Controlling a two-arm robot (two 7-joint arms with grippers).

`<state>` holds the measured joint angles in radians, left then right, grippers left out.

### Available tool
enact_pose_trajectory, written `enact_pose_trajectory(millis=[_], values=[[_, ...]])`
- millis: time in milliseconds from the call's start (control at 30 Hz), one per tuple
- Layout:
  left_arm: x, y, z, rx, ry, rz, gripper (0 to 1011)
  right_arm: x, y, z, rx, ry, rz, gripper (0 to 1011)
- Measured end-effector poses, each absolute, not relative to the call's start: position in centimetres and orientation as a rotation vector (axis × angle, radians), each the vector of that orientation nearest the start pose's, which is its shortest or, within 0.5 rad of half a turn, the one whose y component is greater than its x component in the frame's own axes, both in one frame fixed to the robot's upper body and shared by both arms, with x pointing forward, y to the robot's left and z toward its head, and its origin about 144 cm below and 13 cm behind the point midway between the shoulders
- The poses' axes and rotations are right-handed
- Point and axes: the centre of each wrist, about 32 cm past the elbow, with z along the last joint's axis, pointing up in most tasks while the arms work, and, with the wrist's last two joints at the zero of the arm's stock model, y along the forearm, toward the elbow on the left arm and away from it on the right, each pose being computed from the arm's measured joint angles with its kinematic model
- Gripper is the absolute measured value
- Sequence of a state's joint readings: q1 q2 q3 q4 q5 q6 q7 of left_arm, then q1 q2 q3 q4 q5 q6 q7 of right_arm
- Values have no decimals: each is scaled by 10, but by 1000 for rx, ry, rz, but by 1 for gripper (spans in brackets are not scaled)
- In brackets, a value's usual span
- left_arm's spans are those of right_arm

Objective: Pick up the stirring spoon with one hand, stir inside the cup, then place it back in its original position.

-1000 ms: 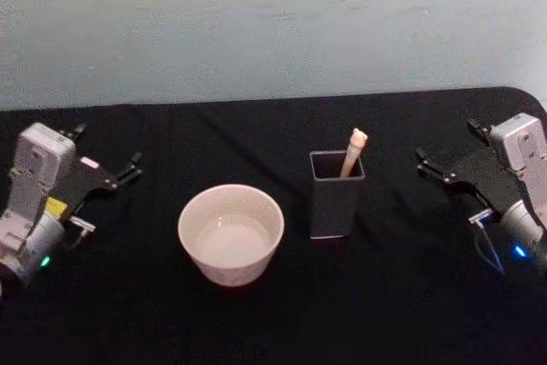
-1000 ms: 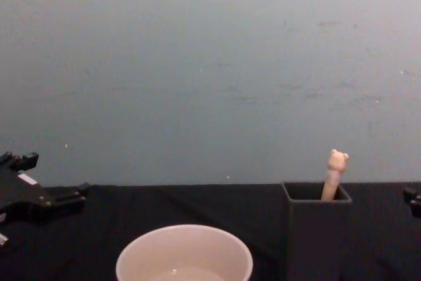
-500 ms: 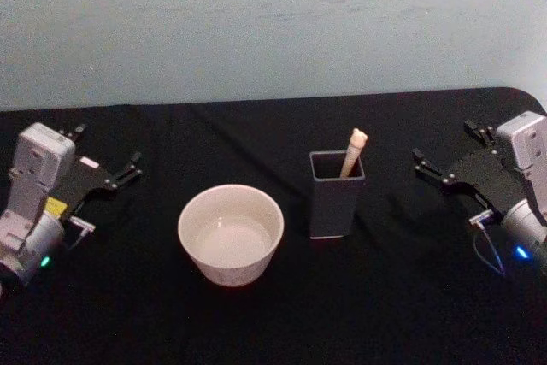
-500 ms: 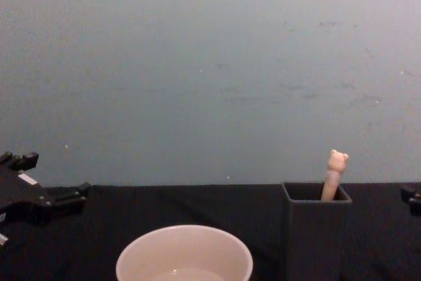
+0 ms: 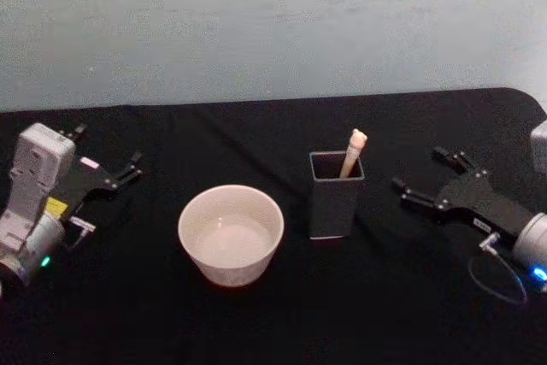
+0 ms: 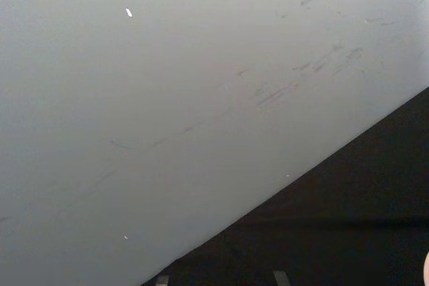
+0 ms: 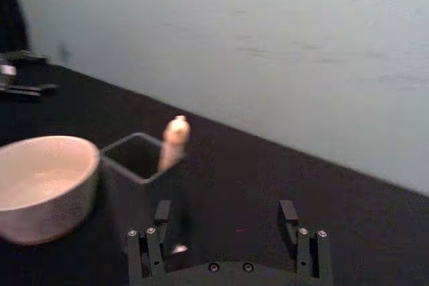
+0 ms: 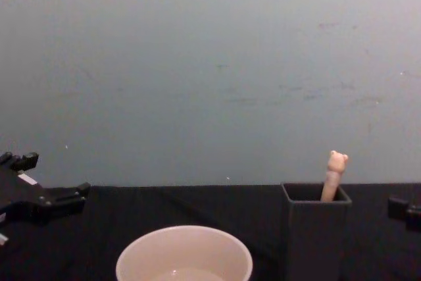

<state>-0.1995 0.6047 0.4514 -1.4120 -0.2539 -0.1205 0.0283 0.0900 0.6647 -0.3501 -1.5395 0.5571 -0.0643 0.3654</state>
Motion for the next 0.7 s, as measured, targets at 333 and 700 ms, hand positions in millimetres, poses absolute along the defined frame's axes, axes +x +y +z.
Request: enact_pose_trajectory(millis=[333,700], values=[[489,310,1140,304,-285,1248,1001,468,-328,1156,-58,87,-818,1002],[489,310,1140,304,-285,1248,1001,498,-310,1152,-12,92,-785,1002]])
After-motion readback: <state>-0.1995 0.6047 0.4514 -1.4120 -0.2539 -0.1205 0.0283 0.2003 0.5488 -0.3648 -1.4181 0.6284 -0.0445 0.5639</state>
